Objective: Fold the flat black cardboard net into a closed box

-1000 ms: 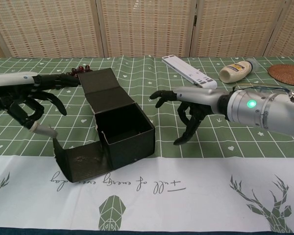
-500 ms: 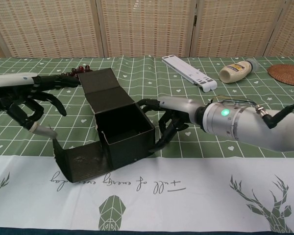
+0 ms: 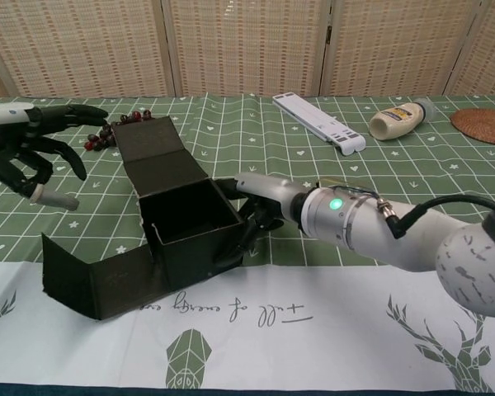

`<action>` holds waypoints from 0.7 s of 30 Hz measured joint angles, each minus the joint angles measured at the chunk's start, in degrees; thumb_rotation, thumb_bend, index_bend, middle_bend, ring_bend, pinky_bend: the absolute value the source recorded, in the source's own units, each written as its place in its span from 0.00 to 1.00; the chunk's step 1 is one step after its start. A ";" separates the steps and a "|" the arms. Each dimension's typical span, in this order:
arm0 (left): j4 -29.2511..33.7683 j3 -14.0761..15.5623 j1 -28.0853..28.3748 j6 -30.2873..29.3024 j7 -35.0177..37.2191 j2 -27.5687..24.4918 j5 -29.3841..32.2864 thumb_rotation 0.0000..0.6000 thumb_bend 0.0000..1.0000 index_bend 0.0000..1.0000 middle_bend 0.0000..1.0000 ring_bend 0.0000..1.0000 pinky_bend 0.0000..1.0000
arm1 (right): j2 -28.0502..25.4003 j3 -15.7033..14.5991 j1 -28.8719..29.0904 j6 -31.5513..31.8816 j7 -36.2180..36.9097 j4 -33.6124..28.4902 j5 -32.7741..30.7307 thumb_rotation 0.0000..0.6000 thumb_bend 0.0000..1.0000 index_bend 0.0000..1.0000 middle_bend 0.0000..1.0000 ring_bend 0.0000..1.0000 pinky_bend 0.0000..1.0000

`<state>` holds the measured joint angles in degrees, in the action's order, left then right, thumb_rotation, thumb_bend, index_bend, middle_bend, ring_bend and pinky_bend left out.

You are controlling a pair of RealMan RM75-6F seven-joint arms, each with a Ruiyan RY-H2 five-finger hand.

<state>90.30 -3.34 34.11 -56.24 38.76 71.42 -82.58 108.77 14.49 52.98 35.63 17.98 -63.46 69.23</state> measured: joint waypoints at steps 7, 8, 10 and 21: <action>-1.33 -1.86 -2.29 -6.92 -3.55 1.34 0.36 1.00 0.10 0.07 0.00 0.41 0.75 | -1.50 1.38 -3.12 5.36 3.64 -1.42 0.60 1.00 0.06 0.37 0.45 0.75 1.00; -1.68 -2.14 -2.72 -8.47 -4.79 1.69 0.17 1.00 0.10 0.07 0.00 0.41 0.75 | -2.13 1.53 -3.77 6.00 4.37 -2.06 0.58 1.00 0.06 0.37 0.45 0.75 1.00; -2.16 -2.53 -3.42 -11.07 -7.12 2.26 -0.32 1.00 0.10 0.07 0.00 0.41 0.75 | -4.02 1.86 -5.50 7.16 6.27 -3.77 0.48 1.00 0.06 0.38 0.45 0.75 1.00; -9.87 -5.90 -6.25 -22.80 -14.68 8.82 -2.10 1.00 0.10 0.00 0.00 0.37 0.75 | -14.08 3.89 -13.16 10.50 21.10 -13.55 0.41 1.00 0.07 0.38 0.46 0.75 1.00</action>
<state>80.43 -9.24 27.86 -79.04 24.08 80.25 -84.68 94.69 18.38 39.82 46.13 39.08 -77.01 69.65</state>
